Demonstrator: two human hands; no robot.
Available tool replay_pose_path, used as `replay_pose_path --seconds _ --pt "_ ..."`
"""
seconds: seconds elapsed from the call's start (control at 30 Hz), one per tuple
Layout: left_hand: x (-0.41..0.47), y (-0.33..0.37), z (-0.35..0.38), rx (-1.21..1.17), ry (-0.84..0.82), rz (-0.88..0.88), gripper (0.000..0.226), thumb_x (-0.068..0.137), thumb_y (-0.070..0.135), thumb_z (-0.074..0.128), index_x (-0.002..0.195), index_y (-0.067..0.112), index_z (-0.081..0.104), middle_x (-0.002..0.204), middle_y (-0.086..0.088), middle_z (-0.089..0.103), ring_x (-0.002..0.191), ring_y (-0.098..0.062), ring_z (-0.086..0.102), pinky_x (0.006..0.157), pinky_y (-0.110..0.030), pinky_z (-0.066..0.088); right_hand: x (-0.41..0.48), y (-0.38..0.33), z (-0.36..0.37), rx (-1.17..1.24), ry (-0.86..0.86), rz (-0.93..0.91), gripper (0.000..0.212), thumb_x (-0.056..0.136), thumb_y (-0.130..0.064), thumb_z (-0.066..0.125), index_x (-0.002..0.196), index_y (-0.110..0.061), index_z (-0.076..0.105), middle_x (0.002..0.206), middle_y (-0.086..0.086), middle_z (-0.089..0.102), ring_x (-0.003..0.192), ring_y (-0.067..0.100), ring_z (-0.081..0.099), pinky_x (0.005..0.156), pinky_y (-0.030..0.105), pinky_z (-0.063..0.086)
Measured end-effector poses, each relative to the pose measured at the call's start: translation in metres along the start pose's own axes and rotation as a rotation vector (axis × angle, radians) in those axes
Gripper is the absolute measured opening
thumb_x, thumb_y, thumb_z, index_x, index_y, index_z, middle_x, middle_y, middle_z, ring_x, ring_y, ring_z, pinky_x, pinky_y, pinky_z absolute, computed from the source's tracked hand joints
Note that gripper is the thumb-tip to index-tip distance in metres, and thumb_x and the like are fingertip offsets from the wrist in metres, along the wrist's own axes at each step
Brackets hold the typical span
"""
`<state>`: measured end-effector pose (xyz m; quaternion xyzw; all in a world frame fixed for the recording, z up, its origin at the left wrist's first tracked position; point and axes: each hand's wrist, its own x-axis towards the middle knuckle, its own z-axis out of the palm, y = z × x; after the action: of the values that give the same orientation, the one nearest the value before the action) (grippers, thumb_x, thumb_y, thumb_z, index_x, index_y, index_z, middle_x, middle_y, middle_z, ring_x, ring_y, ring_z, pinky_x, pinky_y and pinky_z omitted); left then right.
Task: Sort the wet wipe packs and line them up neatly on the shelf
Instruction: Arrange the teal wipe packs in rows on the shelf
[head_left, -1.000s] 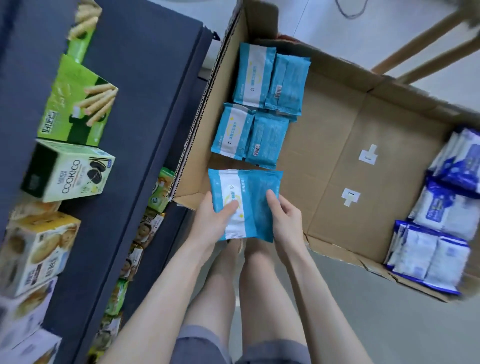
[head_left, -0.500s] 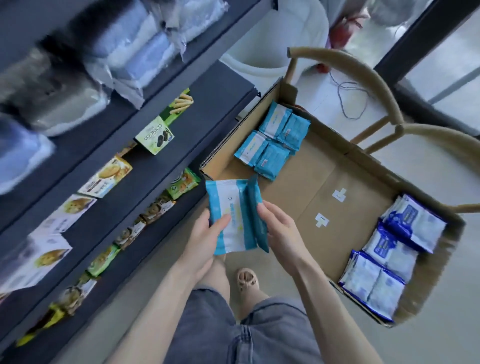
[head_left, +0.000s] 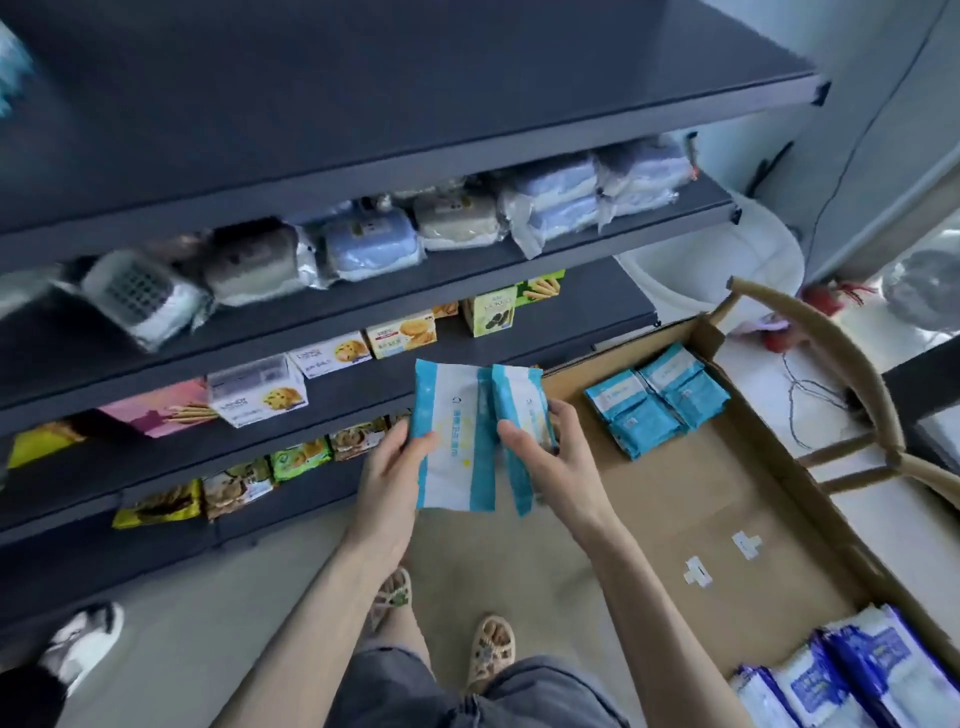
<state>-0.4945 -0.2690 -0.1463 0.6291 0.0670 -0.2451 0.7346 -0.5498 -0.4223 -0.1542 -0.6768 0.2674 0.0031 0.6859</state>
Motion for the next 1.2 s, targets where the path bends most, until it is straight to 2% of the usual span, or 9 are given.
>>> replay_pose_path --seconds 0.07,0.2,0.27,0.4,0.47,0.63,0.87,1.0,1.2 --pt "-0.004 0.021 -0.024 -0.032 0.035 0.058 0.022 0.093 0.006 0.052 0.097 0.023 0.066 0.093 0.004 0.072 0.083 -0.007 0.066 0.067 -0.022 0.05 0.003 -0.021 0.023 0.012 -0.046 -0.076 0.047 0.086 -0.036 0.065 0.124 -0.031 0.038 0.105 -0.018 0.056 0.078 -0.011 0.061 0.059 0.01 0.046" --pt "-0.004 0.061 -0.085 -0.073 0.166 0.167 0.018 0.089 0.011 0.06 0.096 0.026 0.067 0.1 0.005 0.072 0.098 -0.015 0.063 0.084 -0.033 0.045 0.019 -0.057 0.082 -0.007 -0.128 -0.177 0.04 0.094 -0.03 0.056 0.13 -0.029 0.039 0.112 -0.019 0.056 0.084 -0.015 0.059 0.064 0.006 0.044" --pt "-0.001 0.08 -0.116 -0.107 0.231 0.222 0.014 0.088 0.01 0.061 0.095 0.021 0.068 0.099 0.0 0.072 0.099 -0.021 0.063 0.085 -0.04 0.047 0.029 -0.071 0.114 -0.031 -0.157 -0.22 0.043 0.097 -0.027 0.051 0.138 -0.027 0.039 0.124 -0.009 0.056 0.094 -0.006 0.059 0.068 0.01 0.046" --pt "0.004 0.118 -0.185 -0.11 0.28 0.338 0.018 0.085 0.0 0.062 0.097 0.013 0.06 0.091 0.005 0.073 0.089 -0.012 0.067 0.07 -0.022 0.052 0.04 -0.102 0.193 -0.029 -0.248 -0.327 0.044 0.098 -0.015 0.05 0.14 -0.021 0.04 0.125 -0.001 0.059 0.104 0.01 0.062 0.076 0.022 0.053" --pt "0.01 0.135 -0.217 -0.108 0.287 0.369 0.031 0.082 -0.007 0.063 0.103 0.013 0.054 0.098 0.0 0.072 0.093 -0.016 0.067 0.071 -0.025 0.053 0.044 -0.114 0.226 -0.019 -0.261 -0.377 0.045 0.096 -0.011 0.055 0.138 -0.015 0.041 0.124 0.001 0.061 0.106 0.014 0.063 0.077 0.024 0.054" --pt "0.03 0.181 -0.277 -0.128 0.291 0.426 0.049 0.079 -0.013 0.064 0.111 0.022 0.051 0.1 -0.002 0.07 0.09 -0.015 0.07 0.065 -0.03 0.058 0.057 -0.145 0.286 0.007 -0.176 -0.477 0.029 0.088 -0.009 0.066 0.116 -0.01 0.059 0.104 0.004 0.07 0.09 0.018 0.067 0.069 0.024 0.054" --pt "0.078 0.241 -0.324 -0.169 0.374 0.468 0.014 0.089 0.013 0.062 0.099 0.022 0.059 0.097 0.005 0.068 0.094 -0.012 0.065 0.074 -0.027 0.05 0.09 -0.196 0.339 -0.012 -0.152 -0.555 0.03 0.082 -0.012 0.073 0.108 -0.023 0.061 0.1 0.0 0.071 0.088 0.02 0.068 0.074 0.034 0.058" --pt "0.112 0.272 -0.35 -0.117 0.405 0.489 0.016 0.086 0.005 0.065 0.094 0.016 0.055 0.095 -0.002 0.066 0.084 -0.011 0.064 0.064 -0.02 0.053 0.122 -0.226 0.368 -0.013 -0.165 -0.586 0.034 0.081 -0.008 0.074 0.111 -0.018 0.062 0.102 0.002 0.072 0.087 0.016 0.069 0.071 0.027 0.056" --pt "0.169 0.311 -0.385 -0.07 0.332 0.478 0.03 0.088 -0.006 0.058 0.111 0.013 0.052 0.109 -0.007 0.063 0.099 -0.02 0.065 0.081 -0.034 0.056 0.182 -0.258 0.41 -0.126 -0.126 -0.627 0.033 0.075 -0.011 0.08 0.095 -0.028 0.059 0.092 -0.003 0.073 0.073 0.012 0.068 0.06 0.027 0.054"
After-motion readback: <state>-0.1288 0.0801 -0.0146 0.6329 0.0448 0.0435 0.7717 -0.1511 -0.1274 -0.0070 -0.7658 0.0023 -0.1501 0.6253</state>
